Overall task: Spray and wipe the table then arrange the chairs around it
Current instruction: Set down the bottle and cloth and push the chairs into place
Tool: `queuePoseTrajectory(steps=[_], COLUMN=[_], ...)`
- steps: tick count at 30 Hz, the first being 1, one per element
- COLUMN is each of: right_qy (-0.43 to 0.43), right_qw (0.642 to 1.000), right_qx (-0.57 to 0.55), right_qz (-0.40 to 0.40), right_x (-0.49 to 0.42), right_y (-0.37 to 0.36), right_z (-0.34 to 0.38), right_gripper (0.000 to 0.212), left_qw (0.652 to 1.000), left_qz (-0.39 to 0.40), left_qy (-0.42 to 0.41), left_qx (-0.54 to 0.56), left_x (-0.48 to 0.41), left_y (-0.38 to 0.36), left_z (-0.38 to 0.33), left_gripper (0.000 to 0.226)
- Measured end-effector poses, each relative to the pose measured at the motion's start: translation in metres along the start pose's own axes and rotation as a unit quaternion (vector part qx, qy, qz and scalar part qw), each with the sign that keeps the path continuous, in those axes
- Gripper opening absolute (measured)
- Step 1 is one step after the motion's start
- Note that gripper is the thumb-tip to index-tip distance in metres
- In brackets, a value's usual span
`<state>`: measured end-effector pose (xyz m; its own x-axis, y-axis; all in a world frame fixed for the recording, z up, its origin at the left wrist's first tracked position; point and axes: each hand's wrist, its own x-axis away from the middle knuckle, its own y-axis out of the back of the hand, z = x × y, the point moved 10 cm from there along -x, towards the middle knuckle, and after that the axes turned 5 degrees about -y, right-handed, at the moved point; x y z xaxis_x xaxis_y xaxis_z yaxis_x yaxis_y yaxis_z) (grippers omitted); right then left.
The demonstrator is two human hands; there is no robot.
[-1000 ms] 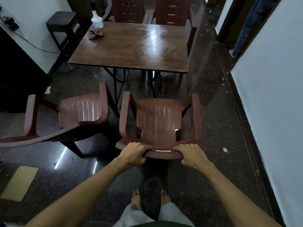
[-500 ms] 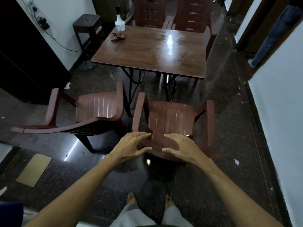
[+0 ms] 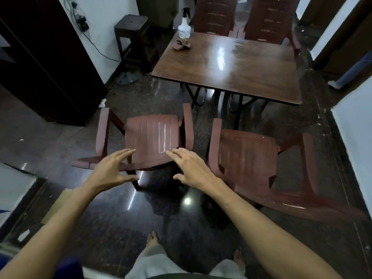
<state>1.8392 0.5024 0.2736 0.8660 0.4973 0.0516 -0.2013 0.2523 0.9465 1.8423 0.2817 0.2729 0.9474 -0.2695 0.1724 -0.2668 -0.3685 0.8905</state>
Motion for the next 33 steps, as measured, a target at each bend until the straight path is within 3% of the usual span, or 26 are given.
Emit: queuePoseTrajectory(steps=[2, 5, 9, 11, 16, 27, 33], right_qy=[-0.004, -0.027, -0.079, -0.105, -0.143, -0.211, -0.246], right_qw=[0.999, 0.991, 0.980, 0.977, 0.973, 0.964, 0.960], right_qx=[0.040, 0.087, 0.115, 0.119, 0.128, 0.130, 0.102], right_qz=[0.030, 0.100, 0.141, 0.144, 0.131, 0.100, 0.089], right_x=[-0.023, -0.055, -0.080, -0.086, -0.073, -0.027, -0.025], right_y=[-0.023, -0.058, -0.066, -0.062, -0.063, -0.077, -0.088], right_z=[0.020, 0.028, 0.016, 0.006, -0.007, 0.000, 0.010], right_gripper=[0.096, 0.088, 0.046, 0.035, 0.035, 0.028, 0.026], left_qw=[0.998, 0.987, 0.980, 0.975, 0.960, 0.949, 0.938], left_qz=[0.062, 0.114, 0.134, 0.160, 0.186, 0.163, 0.189], left_qy=[0.002, -0.026, -0.063, -0.074, -0.129, -0.215, -0.235], left_qx=[-0.024, -0.106, -0.130, -0.137, -0.166, -0.162, -0.171], left_x=[0.003, -0.008, -0.037, -0.047, -0.051, -0.043, -0.043], left_y=[-0.012, -0.031, -0.036, -0.039, -0.050, -0.053, -0.053], left_z=[0.042, 0.085, 0.078, 0.073, 0.067, 0.043, 0.058], left_gripper=[0.107, 0.096, 0.061, 0.066, 0.084, 0.072, 0.073])
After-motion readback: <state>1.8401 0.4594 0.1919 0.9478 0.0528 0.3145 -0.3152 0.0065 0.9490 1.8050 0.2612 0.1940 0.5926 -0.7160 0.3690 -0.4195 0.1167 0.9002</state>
